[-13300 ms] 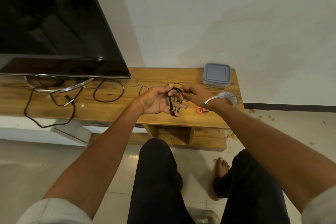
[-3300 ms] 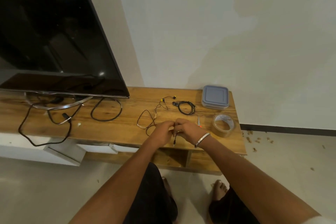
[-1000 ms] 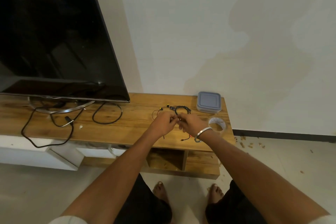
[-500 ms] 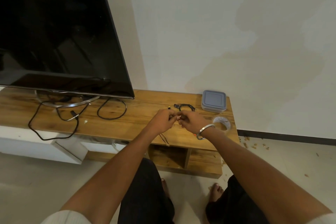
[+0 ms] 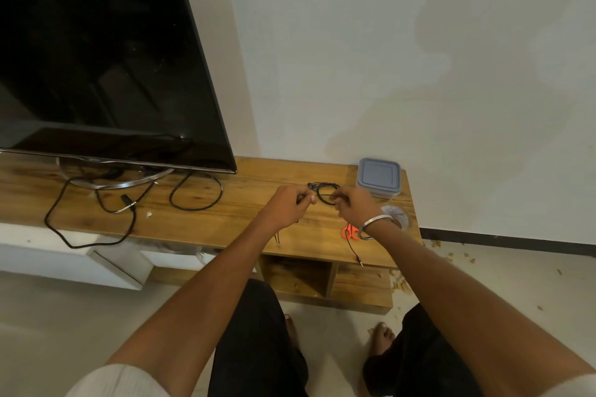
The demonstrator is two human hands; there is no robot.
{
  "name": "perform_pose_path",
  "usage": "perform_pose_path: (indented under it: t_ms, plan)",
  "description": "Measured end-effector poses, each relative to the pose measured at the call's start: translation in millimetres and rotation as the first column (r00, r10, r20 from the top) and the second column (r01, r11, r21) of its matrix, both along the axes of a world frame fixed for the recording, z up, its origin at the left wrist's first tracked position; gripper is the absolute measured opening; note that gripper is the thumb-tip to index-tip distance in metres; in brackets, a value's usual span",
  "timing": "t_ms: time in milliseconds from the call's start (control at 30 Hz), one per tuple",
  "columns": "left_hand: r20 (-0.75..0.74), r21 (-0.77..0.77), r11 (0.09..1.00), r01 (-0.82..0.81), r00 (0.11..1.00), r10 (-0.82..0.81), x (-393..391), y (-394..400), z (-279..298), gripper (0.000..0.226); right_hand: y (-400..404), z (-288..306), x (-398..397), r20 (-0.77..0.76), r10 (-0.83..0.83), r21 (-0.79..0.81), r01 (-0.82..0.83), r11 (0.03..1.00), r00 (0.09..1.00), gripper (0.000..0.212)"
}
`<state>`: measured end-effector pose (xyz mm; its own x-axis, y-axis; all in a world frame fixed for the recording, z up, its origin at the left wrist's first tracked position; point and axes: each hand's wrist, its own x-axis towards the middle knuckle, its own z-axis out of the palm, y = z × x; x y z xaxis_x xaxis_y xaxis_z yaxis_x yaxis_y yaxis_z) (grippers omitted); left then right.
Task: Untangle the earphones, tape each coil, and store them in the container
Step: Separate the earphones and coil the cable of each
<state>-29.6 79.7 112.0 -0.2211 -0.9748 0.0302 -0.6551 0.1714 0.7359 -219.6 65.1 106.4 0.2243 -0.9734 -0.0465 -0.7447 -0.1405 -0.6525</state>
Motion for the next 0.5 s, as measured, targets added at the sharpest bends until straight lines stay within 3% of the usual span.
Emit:
perform_pose_path:
  t_ms: [100, 200, 500]
  plan:
    - [0.011, -0.009, 1.0, 0.024, 1.0, -0.024, -6.0, -1.5, 0.6, 0.019, 5.6, 5.5, 12.5, 0.083, 0.101, 0.041, -0.104, 0.994, 0.991, 0.022]
    - [0.025, -0.001, 1.0, 0.016, 1.0, -0.016, -8.0, -2.9, 0.9, 0.02, 3.8, 10.3, 19.8, 0.036, 0.159, -0.025, -0.158, 0.987, 0.987, 0.021]
    - [0.034, 0.086, 0.996, -0.009, 0.999, 0.006, 10.9, -4.3, -5.7, 0.016, -6.3, 13.9, 3.5, 0.048, -0.062, -0.177, 0.069, 0.982, 0.997, 0.024]
